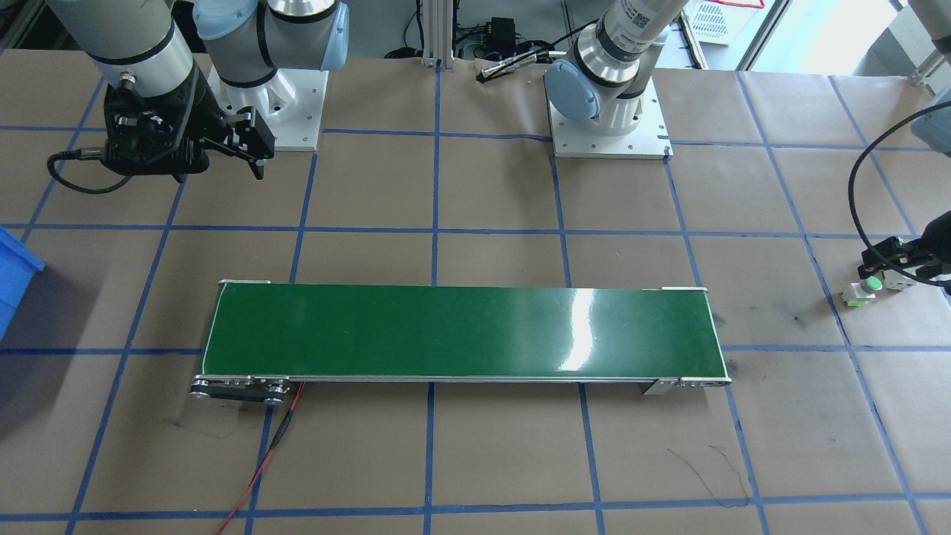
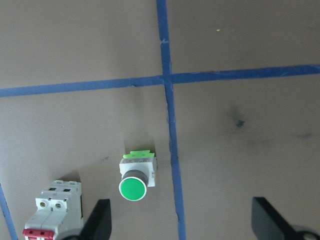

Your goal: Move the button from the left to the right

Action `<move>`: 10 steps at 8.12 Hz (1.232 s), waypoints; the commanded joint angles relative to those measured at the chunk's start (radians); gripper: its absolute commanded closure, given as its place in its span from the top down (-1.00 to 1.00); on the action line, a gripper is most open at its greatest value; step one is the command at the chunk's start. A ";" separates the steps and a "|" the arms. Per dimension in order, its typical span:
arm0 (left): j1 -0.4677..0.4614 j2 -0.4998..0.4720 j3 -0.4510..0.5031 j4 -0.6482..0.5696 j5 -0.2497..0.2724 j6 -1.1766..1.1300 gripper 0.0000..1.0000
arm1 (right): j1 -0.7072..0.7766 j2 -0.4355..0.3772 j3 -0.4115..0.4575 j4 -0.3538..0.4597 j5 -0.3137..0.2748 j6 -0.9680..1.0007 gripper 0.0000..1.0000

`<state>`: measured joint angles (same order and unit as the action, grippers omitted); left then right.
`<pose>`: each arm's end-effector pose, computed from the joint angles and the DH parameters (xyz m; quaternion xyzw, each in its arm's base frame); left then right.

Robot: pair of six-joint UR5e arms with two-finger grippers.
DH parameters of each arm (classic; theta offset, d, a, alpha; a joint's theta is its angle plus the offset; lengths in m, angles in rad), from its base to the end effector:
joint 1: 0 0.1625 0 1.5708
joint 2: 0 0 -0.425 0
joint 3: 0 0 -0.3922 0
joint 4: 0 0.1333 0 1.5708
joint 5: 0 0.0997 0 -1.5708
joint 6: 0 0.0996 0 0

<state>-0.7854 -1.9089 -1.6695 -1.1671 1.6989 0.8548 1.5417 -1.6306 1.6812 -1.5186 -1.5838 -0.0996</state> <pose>0.3339 -0.5044 0.2955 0.0357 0.9972 0.0581 0.0316 0.1187 -0.4589 0.4576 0.0355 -0.9980 -0.0517 0.0032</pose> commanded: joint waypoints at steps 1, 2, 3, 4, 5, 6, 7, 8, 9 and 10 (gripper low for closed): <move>0.043 -0.087 -0.001 0.086 -0.001 0.055 1.00 | 0.000 0.000 0.000 0.000 -0.002 0.000 1.00; 0.044 -0.102 -0.001 0.087 -0.001 0.053 1.00 | 0.000 0.000 0.000 0.000 -0.002 -0.002 1.00; 0.044 -0.105 -0.001 0.087 -0.001 0.050 1.00 | 0.000 0.000 0.000 0.000 -0.002 -0.002 1.00; 0.043 -0.116 0.001 0.089 -0.001 0.047 1.00 | 0.000 0.000 0.000 0.000 -0.001 -0.002 1.00; 0.044 -0.139 0.001 0.112 -0.001 0.049 1.00 | 0.000 0.002 0.000 0.000 -0.001 -0.002 1.00; 0.044 -0.160 -0.001 0.131 0.001 0.047 1.00 | 0.000 0.002 0.000 0.000 0.001 -0.002 1.00; 0.048 -0.173 -0.001 0.133 0.001 0.047 1.00 | 0.000 0.002 0.000 0.000 -0.001 -0.002 1.00; 0.048 -0.177 -0.003 0.133 0.001 0.047 1.00 | 0.000 0.003 0.000 0.000 -0.001 -0.002 1.00; 0.048 -0.189 -0.003 0.133 0.001 0.049 1.00 | 0.000 0.003 0.000 0.000 -0.001 -0.002 1.00; 0.051 -0.200 -0.001 0.133 0.002 0.050 1.00 | 0.000 0.003 0.000 0.000 -0.001 -0.002 1.00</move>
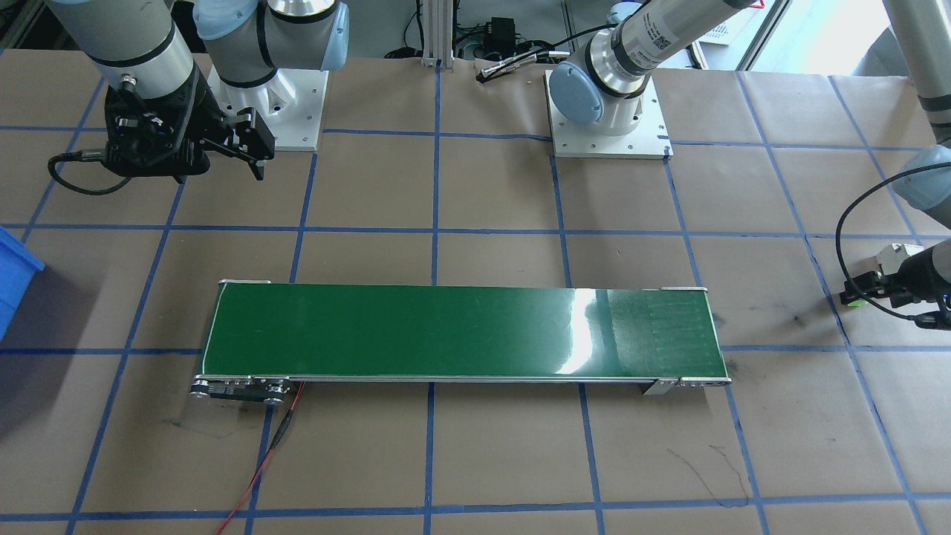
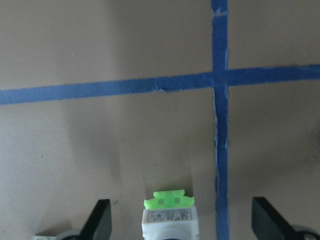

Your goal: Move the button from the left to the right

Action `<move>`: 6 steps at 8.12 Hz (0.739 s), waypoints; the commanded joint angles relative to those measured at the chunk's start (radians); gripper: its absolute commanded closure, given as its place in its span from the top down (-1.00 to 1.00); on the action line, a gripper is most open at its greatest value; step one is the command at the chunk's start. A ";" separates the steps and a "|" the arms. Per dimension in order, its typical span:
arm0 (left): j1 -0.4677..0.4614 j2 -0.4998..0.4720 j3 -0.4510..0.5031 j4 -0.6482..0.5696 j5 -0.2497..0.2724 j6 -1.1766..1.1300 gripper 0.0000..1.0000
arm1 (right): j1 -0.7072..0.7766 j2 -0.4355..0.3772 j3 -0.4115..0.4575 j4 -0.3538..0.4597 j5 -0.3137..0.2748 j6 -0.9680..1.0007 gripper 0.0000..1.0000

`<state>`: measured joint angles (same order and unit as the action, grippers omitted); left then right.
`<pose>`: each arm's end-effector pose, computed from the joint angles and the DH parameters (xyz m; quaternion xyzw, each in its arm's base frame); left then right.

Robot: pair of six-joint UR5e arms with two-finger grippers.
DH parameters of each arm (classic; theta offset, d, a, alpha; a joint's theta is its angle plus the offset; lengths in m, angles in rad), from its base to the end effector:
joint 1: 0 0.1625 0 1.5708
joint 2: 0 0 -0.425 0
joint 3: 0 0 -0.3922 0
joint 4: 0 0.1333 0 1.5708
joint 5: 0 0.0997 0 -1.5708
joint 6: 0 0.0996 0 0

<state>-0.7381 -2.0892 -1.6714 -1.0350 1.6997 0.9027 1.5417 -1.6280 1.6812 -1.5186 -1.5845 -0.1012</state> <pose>0.3784 -0.5071 0.1974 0.0376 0.9964 0.0759 0.0099 0.1186 -0.4597 0.4564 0.0364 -0.9979 -0.0530 0.0034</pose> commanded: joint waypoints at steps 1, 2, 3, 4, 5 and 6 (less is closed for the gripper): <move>0.018 -0.020 0.001 0.001 0.003 0.007 1.00 | 0.000 0.000 0.000 0.000 0.000 0.000 1.00; 0.023 -0.023 -0.001 0.001 0.011 0.004 1.00 | 0.000 0.002 0.000 0.000 0.000 0.000 1.00; 0.023 -0.023 -0.001 0.001 0.023 0.002 1.00 | 0.000 0.002 0.000 0.000 0.000 0.000 1.00; 0.023 -0.023 -0.004 0.001 0.023 -0.001 0.78 | 0.000 0.002 0.000 0.000 0.000 0.000 1.00; 0.023 -0.023 -0.008 0.001 0.023 -0.008 0.46 | 0.000 0.004 0.000 0.000 0.000 0.000 1.00; 0.023 -0.023 -0.008 0.001 0.021 -0.015 0.03 | 0.000 0.004 0.000 -0.002 0.001 0.000 1.00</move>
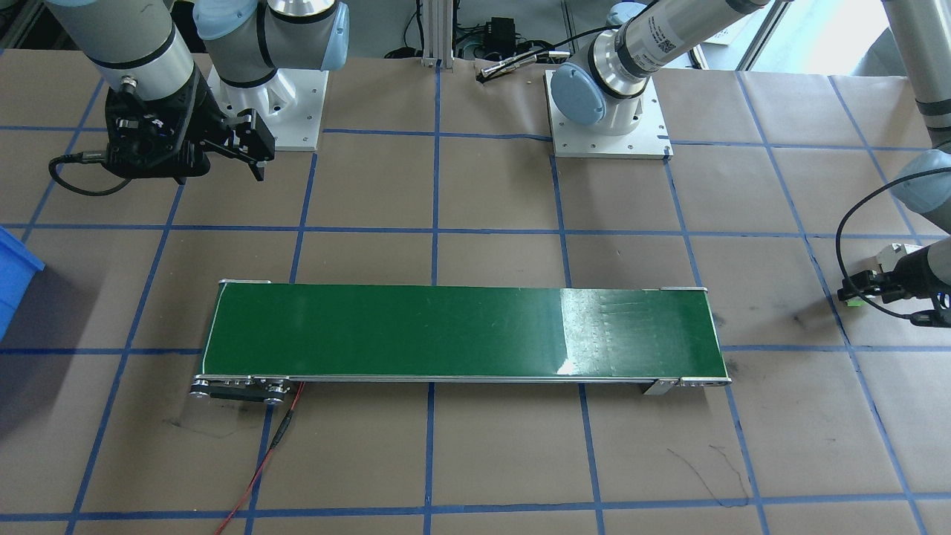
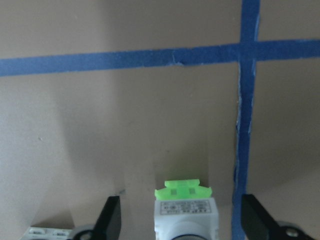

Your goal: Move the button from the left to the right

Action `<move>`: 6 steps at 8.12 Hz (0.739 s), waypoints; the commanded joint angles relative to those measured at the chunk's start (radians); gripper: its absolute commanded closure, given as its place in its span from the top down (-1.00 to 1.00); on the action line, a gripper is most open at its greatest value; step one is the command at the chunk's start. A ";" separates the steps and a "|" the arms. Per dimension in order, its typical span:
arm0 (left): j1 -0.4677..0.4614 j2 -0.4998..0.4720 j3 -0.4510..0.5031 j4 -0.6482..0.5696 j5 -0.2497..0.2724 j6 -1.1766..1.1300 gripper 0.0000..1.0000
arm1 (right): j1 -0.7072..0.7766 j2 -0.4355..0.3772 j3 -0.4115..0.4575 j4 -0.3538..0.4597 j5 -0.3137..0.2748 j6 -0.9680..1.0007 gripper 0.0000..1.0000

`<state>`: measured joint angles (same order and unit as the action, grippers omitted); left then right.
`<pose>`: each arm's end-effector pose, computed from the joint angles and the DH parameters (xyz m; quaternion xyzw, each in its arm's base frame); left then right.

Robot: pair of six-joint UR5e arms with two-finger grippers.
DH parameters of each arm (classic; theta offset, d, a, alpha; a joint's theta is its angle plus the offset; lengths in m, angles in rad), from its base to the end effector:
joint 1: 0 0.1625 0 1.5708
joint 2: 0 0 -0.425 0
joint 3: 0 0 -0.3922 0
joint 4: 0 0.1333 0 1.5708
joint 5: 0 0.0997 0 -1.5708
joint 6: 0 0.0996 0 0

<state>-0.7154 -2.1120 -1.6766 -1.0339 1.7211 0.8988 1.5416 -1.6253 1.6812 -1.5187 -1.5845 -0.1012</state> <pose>0.3905 -0.4961 0.1815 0.0257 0.9953 0.0927 0.0057 0.1185 -0.4605 0.4552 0.0363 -0.9979 -0.0543 0.0033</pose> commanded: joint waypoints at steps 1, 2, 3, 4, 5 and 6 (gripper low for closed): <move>0.001 0.004 -0.003 -0.002 0.000 -0.011 -0.25 | 0.000 0.001 0.000 -0.001 0.000 0.000 1.00; 0.001 0.015 -0.003 -0.003 0.003 -0.011 -0.92 | 0.000 0.001 0.000 -0.001 0.001 0.000 1.00; 0.001 0.021 -0.003 -0.015 0.003 -0.009 -1.00 | 0.000 0.001 0.000 -0.001 0.001 0.000 1.00; 0.001 0.027 -0.002 -0.027 0.003 -0.005 -1.00 | 0.000 0.001 0.000 -0.001 0.001 0.000 1.00; -0.001 0.059 0.003 -0.056 0.000 -0.003 -1.00 | 0.000 0.001 0.000 -0.001 0.001 0.000 1.00; -0.022 0.122 0.008 -0.128 -0.008 -0.009 -1.00 | 0.000 0.001 0.000 -0.003 0.001 0.000 1.00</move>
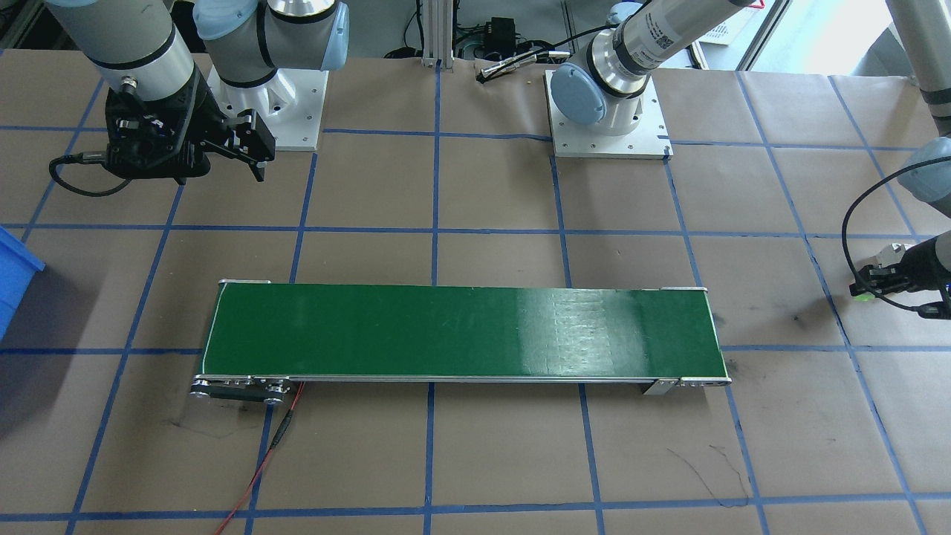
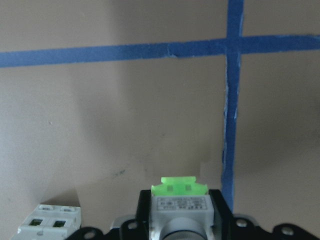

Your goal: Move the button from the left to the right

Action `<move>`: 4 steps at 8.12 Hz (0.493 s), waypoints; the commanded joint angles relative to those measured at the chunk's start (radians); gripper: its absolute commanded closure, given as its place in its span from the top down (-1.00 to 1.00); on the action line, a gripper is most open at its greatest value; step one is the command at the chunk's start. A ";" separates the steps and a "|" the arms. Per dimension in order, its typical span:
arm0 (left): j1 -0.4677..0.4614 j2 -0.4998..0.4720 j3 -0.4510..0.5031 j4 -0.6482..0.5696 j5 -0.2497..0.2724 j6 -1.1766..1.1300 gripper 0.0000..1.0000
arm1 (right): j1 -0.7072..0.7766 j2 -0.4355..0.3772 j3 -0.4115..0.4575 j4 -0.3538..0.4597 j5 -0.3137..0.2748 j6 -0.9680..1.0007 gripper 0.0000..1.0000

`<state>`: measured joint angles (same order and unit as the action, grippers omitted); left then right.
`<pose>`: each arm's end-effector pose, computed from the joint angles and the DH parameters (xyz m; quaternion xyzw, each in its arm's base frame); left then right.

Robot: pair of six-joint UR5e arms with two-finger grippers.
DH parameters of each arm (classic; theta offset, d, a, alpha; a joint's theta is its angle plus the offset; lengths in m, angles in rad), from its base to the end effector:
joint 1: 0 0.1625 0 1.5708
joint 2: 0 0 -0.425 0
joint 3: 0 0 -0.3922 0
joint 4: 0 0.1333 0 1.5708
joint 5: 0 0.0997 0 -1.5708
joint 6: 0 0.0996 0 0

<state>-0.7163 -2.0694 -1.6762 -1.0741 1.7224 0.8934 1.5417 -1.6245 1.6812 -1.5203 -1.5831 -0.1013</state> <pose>0.3859 -0.4928 0.2044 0.0234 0.9954 0.0923 0.0075 0.1187 -0.4609 0.4550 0.0364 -0.9979 -0.0539 0.0026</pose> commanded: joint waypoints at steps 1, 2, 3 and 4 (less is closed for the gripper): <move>-0.081 0.169 0.007 -0.157 -0.053 -0.005 -1.00 | 0.000 0.000 0.000 0.000 0.000 0.000 1.00; -0.172 0.243 0.007 -0.183 -0.093 -0.028 -1.00 | 0.000 -0.002 0.000 -0.001 0.000 0.000 1.00; -0.272 0.299 0.009 -0.211 -0.099 -0.136 -1.00 | 0.000 0.002 -0.001 -0.009 0.002 -0.002 1.00; -0.367 0.330 0.009 -0.214 -0.130 -0.243 -1.00 | 0.000 0.000 0.000 -0.011 -0.001 -0.018 1.00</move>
<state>-0.9135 -1.8255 -1.6685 -1.2563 1.6381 0.8149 1.5416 -1.6242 1.6807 -1.5251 -1.5825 -0.1026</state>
